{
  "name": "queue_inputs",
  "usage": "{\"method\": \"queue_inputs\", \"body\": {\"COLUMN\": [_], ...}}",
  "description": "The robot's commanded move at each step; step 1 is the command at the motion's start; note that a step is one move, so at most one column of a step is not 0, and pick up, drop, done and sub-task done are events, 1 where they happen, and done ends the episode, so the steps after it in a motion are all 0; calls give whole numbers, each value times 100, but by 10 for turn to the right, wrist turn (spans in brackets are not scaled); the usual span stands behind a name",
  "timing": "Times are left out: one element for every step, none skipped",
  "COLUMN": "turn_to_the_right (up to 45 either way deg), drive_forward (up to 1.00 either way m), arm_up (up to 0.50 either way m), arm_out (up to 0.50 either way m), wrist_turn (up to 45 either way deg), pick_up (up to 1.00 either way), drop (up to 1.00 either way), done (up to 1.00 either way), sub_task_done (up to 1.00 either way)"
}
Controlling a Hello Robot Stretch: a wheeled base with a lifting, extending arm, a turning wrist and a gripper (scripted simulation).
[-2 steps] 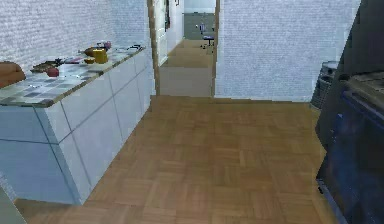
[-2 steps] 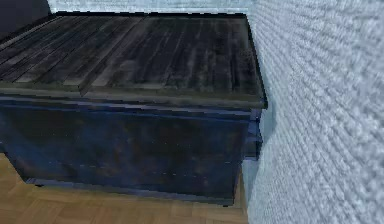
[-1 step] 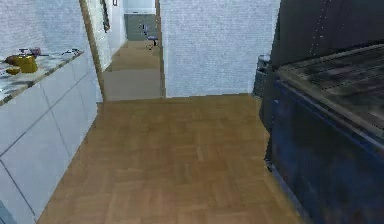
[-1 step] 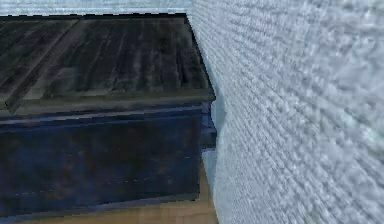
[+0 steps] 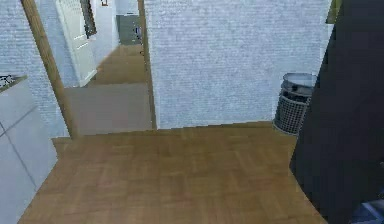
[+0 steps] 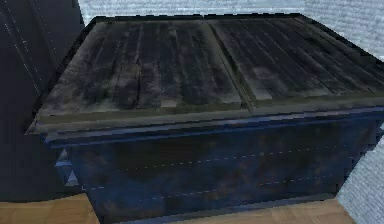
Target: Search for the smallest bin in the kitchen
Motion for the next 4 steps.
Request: {"method": "queue_inputs", "body": {"turn_to_the_right": [30,0,330,0], "drive_forward": [0,70,0,80], "arm_up": [0,0,0,0], "arm_out": [0,0,0,0], "wrist_turn": [0,0,0,0], "pick_up": [0,0,0,0], "drop": [0,0,0,0], "done": [0,0,0,0], "sub_task_done": [0,0,0,0]}}
